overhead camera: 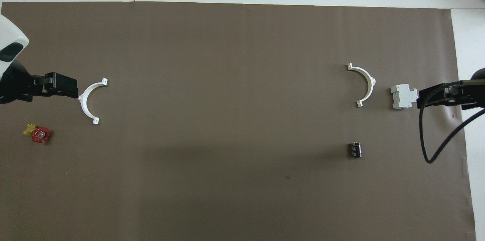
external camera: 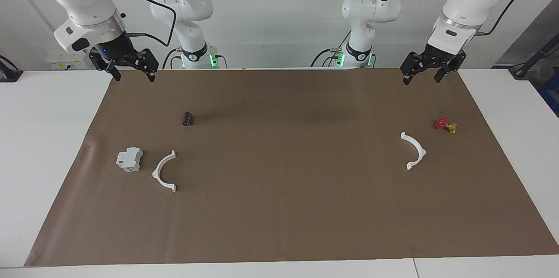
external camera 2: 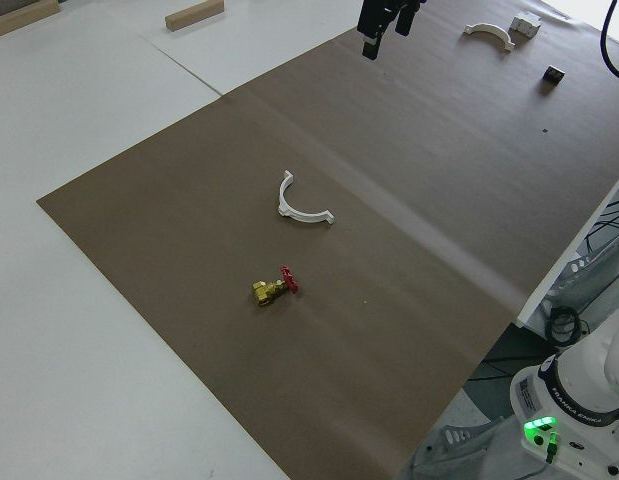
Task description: Assemble drain pipe with both arms
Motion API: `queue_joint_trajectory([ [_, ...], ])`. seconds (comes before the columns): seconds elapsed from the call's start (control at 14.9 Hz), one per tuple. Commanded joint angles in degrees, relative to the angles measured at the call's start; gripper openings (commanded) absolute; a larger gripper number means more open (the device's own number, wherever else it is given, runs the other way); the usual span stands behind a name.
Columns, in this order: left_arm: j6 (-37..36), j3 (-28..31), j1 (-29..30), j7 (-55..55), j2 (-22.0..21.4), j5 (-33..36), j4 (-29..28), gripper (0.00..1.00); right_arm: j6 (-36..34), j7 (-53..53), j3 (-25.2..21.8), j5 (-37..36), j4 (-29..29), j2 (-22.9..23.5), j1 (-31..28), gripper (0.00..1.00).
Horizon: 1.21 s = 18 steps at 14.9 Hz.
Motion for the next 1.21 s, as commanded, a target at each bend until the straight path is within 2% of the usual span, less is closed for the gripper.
queue_joint_trajectory([
  [0.0,1.32,0.47,-0.6,0.59,-1.02,1.14,-1.62,1.0,-0.16,0.28,0.36,1.08,-0.58,-0.89,-0.73,1.0],
  [0.47,1.4,0.47,-0.6,0.59,-1.1,1.14,-1.71,1.0,-0.6,0.2,0.44,0.99,-0.67,-1.07,-0.47,1.0],
  [0.61,1.4,0.38,-0.6,0.59,-1.1,1.14,-1.71,1.0,0.19,-2.77,0.62,0.72,-1.89,-1.5,-0.29,1.0],
  [0.87,1.49,0.38,-0.6,0.59,-1.02,1.14,-1.71,1.0,13.35,-5.25,0.53,0.72,-7.34,-0.2,-0.82,1.0],
  [1.14,1.49,0.38,-0.6,0.59,-1.02,1.14,-1.71,1.0,24.51,-9.71,0.53,1.25,-8.67,8.4,-1.87,1.0],
])
